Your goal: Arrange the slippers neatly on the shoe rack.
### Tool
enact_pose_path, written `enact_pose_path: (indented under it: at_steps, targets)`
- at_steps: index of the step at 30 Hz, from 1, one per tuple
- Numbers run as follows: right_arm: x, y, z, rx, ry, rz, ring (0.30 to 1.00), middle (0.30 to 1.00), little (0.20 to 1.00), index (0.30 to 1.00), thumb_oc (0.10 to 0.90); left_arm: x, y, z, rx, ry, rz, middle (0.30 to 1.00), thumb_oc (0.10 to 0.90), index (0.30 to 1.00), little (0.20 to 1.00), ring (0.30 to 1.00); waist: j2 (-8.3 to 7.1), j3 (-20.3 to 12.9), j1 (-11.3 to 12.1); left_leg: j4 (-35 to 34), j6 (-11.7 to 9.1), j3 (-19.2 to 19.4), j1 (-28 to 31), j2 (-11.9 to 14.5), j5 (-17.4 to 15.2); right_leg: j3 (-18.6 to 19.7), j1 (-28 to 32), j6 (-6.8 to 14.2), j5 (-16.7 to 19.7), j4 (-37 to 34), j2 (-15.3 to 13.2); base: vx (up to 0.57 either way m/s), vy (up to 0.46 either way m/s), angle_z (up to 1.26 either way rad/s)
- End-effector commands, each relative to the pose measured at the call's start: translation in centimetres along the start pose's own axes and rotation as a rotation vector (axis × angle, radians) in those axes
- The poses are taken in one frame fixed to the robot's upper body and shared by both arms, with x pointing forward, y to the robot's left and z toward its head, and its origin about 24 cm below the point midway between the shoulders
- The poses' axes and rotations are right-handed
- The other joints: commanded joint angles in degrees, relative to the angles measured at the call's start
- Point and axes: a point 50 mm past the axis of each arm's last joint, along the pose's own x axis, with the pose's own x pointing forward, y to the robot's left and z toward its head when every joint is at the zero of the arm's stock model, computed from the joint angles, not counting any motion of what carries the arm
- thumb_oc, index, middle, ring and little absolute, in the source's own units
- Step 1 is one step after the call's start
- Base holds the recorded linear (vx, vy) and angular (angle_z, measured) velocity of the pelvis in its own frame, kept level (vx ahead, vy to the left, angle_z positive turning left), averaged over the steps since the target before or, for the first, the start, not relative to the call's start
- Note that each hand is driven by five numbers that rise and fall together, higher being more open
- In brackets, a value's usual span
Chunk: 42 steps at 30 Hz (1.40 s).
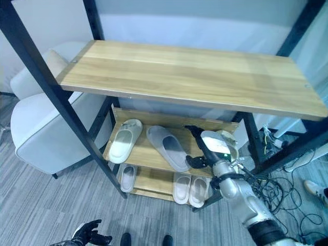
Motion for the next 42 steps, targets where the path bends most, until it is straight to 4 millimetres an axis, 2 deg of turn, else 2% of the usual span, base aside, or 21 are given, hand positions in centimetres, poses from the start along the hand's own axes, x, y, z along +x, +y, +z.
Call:
enact_pose_path:
  at_steps: [1, 6, 17, 19, 28, 33, 37, 42]
  targets:
    - [3.3, -5.3, 2.4, -0.036, -0.121, -0.263, 0.9, 0.9, 0.9, 0.9, 0.8, 0.0, -1.9, -0.4, 0.084, 0.016, -0.071, 0.9, 0.8, 0.9, 0.9, 0.9, -0.71, -1.13, 2.62, 0.13, 0.12, -3.55, -1.23, -2.01, -3.81, 0.42, 3.03, 1.84, -7.92, 1.61, 0.61, 0.01, 0.006, 0.18]
    - [4.0, -4.9, 2.2, -0.02, -0.089, -0.272, 0.9, 0.9, 0.9, 0.9, 0.8, -0.1, -1.9, -0.5, 0.091, 0.014, -0.074, 0.9, 0.8, 0.9, 0.9, 0.9, -0.85, -0.93, 3.72, 0.13, 0.21, -4.49, -1.73, -2.31, -3.77, -0.6, 3.0, 1.92, -7.94, 1.59, 0.39, 0.02, 0.01, 0.13]
    - [5.6, -4.7, 3.5, -0.003, -0.104, -0.301, 0.9, 0.9, 0.9, 0.9, 0.8, -0.1, -1.9, -0.4, 0.099, 0.01, -0.069, 0.9, 0.8, 0.9, 0.9, 0.9, -1.13, -0.69, 5.15, 0.27, 0.26, -5.32, -1.88, -2.48, -3.98, -1.06, 2.87, 1.89, -8.08, 1.82, 0.32, 0.01, 0.004, 0.06]
    - [6.2, -4.6, 3.8, -0.021, -0.112, -0.285, 0.3, 0.3, 0.3, 0.3, 0.4, 0.0, -1.9, -0.1, 0.101, -0.001, -0.068, 0.9, 0.8, 0.9, 0.9, 0.9, -1.12, -0.57, 5.37, 0.28, 0.21, -5.26, -1.84, -2.42, -3.98, -0.92, 2.93, 1.89, -7.98, 1.69, 0.33, 0.0, 0.0, 0.0]
    - [6.1, -4.0, 3.0, -0.043, -0.078, -0.239, 0.3, 0.3, 0.3, 0.3, 0.4, 0.0, -1.8, 0.1, 0.106, -0.011, -0.062, 0.9, 0.8, 0.9, 0.9, 0.9, -0.55, -1.22, 4.91, 0.15, 0.07, -5.18, -1.05, -2.52, -4.37, -0.99, 3.87, 1.76, -8.18, 1.22, 0.34, 0.0, 0.0, 0.0]
    - [5.2, -4.1, 1.7, -0.077, -0.042, -0.228, 0.3, 0.3, 0.3, 0.3, 0.4, -0.1, -1.6, -0.2, 0.113, -0.004, -0.063, 0.9, 0.8, 0.9, 0.9, 0.9, -0.27, -1.59, 4.28, 0.13, 0.0, -5.04, -0.46, -2.37, -4.68, -1.04, 4.34, 1.76, -8.3, 1.16, 0.38, 0.0, 0.0, 0.0]
    - [3.9, -4.9, 1.0, -0.088, -0.039, -0.254, 0.3, 0.3, 0.3, 0.3, 0.4, -0.1, -1.7, -0.6, 0.116, 0.012, -0.067, 0.9, 0.8, 0.9, 0.9, 0.9, 0.17, -1.87, 3.2, 0.13, -0.17, -4.53, 0.1, -2.14, -4.84, -0.83, 4.52, 1.72, -8.35, 1.05, 0.39, 0.0, 0.0, 0.0]
    - [2.4, -6.0, 2.5, -0.003, -0.117, -0.332, 0.3, 0.3, 0.3, 0.3, 0.4, 0.0, -2.0, -0.4, 0.12, 0.013, -0.074, 0.9, 0.8, 0.9, 0.9, 0.9, 0.85, -1.84, 1.63, 0.13, -0.34, -3.53, 0.38, -1.9, -4.94, -0.4, 4.47, 1.73, -8.29, 0.94, 0.44, 0.0, -0.006, 0.0]
